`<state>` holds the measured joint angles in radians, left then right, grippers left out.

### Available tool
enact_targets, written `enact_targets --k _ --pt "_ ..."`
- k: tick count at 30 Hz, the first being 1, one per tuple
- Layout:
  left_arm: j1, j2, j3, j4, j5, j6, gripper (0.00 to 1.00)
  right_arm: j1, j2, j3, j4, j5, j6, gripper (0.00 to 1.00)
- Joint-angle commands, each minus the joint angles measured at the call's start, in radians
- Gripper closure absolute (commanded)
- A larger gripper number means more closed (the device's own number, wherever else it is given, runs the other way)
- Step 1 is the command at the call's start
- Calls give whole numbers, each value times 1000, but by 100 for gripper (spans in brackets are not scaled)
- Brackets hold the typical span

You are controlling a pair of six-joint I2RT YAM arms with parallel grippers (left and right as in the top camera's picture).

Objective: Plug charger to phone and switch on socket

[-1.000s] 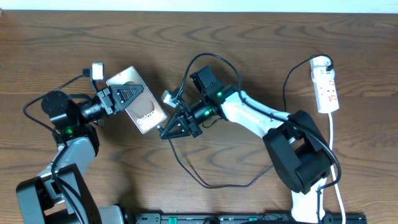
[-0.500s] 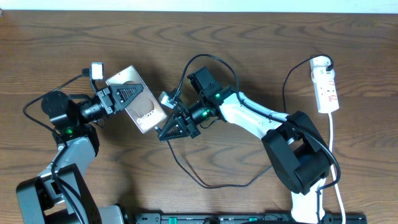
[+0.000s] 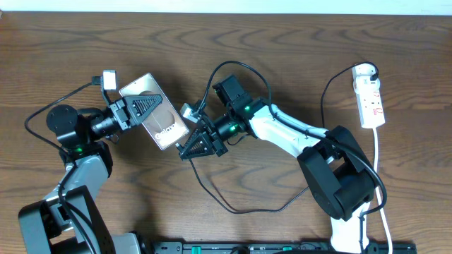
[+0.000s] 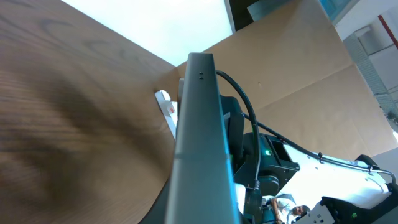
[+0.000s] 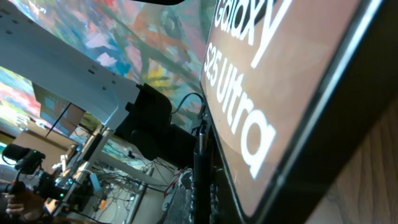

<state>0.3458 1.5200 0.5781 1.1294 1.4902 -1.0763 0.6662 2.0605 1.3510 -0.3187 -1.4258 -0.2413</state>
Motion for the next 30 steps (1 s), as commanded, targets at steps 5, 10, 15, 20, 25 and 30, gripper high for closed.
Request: enact_targets --k 5,10,15,20,25,30 --pt "-2 -11 15 14 0 9 92 -5 3 8 32 -97 -42 99" --pt "26 -11 22 14 -26 -3 93 -5 3 8 32 -122 -101 99" --pt "35 -11 32 14 -37 -16 92 -5 3 8 35 -122 -165 99" --pt "35 -11 48 14 -44 -21 93 -6 3 8 88 -111 -163 99" --pt "35 -11 68 15 -43 -22 92 -12 3 8 150 -94 -108 99" --pt "35 -11 77 68 -42 -48 93 -15 3 8 173 -46 -50 99"
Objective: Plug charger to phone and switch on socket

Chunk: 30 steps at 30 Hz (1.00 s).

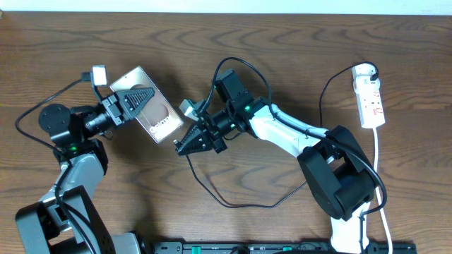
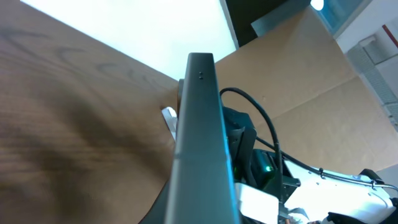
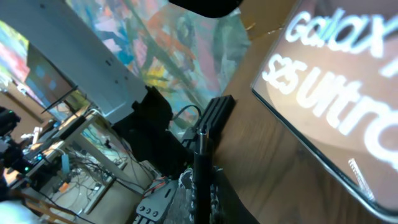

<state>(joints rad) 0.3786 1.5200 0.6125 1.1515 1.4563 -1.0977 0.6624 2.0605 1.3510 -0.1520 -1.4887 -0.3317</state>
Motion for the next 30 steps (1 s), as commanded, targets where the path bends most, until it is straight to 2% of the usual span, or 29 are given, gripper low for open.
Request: enact_targets --k 1,8,21,30 --pt "3 -11 42 63 -8 -35 93 -11 3 8 6 16 41 99" --pt "3 -11 43 131 -6 -112 92 -16 3 8 11 40 75 99" --pt "2 -11 43 131 28 -114 92 -21 3 8 97 92 240 99" --pt "3 -11 43 138 28 -113 92 -19 3 8 100 91 263 98"
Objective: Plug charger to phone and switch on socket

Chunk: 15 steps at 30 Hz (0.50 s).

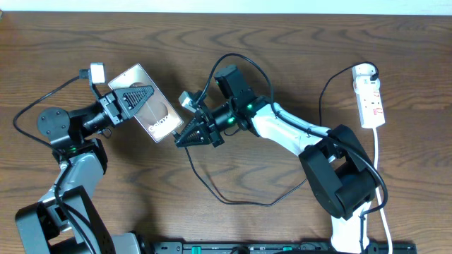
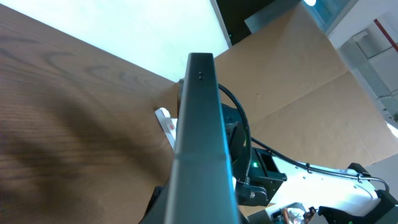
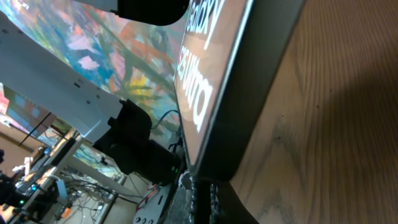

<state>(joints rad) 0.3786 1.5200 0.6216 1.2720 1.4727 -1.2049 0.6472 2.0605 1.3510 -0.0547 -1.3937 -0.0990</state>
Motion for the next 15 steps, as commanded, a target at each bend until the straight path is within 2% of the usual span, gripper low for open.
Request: enact_targets --k 1,15 --pt "3 -11 34 17 12 -5 92 -4 3 8 3 -5 32 99" --pt "2 -11 34 17 25 3 92 26 3 8 45 -34 32 99"
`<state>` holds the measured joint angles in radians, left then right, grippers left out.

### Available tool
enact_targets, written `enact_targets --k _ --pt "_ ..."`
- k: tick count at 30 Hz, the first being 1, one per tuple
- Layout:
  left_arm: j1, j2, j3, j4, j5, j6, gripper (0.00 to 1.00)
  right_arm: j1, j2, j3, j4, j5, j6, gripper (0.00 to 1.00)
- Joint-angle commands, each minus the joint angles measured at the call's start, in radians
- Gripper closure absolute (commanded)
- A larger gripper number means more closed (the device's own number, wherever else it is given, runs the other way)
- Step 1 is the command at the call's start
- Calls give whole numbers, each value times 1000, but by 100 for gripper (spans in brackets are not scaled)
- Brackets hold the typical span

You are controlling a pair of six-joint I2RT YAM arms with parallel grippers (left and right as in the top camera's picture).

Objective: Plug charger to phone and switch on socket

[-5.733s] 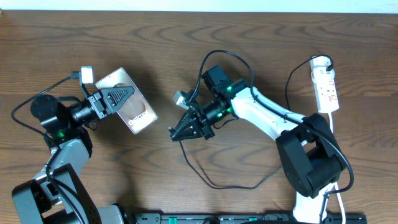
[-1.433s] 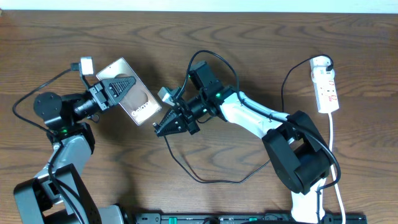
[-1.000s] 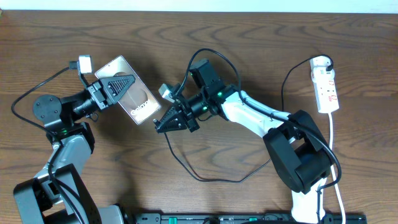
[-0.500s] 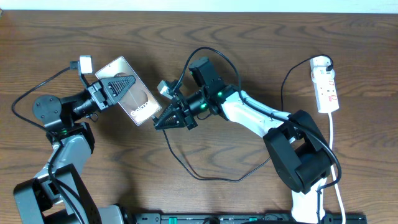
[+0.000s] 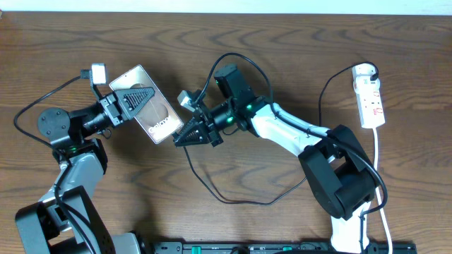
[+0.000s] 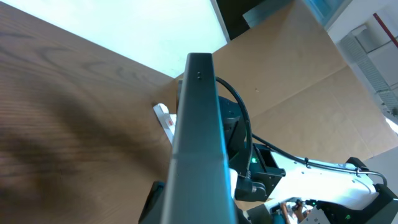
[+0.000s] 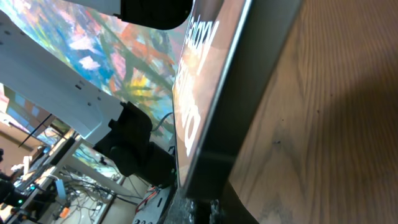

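Observation:
A phone (image 5: pixel 152 109) with a lit screen is held off the table, tilted, with my left gripper (image 5: pixel 139 99) shut on its sides. In the left wrist view only its thin grey edge (image 6: pixel 198 137) shows. My right gripper (image 5: pixel 186 135) is shut on the charger plug (image 7: pixel 200 204), which sits against the phone's dark bottom edge (image 7: pixel 249 99). Whether it is seated in the port cannot be told. The black charger cable (image 5: pixel 233 201) loops across the table. The white socket strip (image 5: pixel 370 95) lies far right.
A white cord (image 5: pixel 381 183) runs from the socket strip down the right edge. A black rail (image 5: pixel 282 248) lies along the front edge. The right arm's white link (image 5: pixel 289 134) stretches across the middle of the brown wooden table (image 5: pixel 282 42).
Almost nothing has moved. My right gripper has edged a little closer to the phone's bottom end, and in the right wrist view the phone's edge now sits right over the plug.
First the phone was held lower and further right, with my right gripper beside its lower end. A second later the phone was up and to the left, with a gap to the plug. Then my right gripper was at the phone's bottom edge, where it stays.

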<state>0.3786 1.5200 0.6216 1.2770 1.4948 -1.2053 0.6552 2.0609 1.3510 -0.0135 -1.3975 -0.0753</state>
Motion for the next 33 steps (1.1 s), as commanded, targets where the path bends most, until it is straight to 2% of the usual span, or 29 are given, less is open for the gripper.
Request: enact_targets --k 1,15,33 --pt "2 -11 33 12 0 3 92 19 3 8 3 -30 8 99" --pt "3 -11 34 12 -48 34 93 20 3 8 3 -52 8 99" --pt "3 -11 34 12 23 33 93 18 3 8 3 -29 9 99"
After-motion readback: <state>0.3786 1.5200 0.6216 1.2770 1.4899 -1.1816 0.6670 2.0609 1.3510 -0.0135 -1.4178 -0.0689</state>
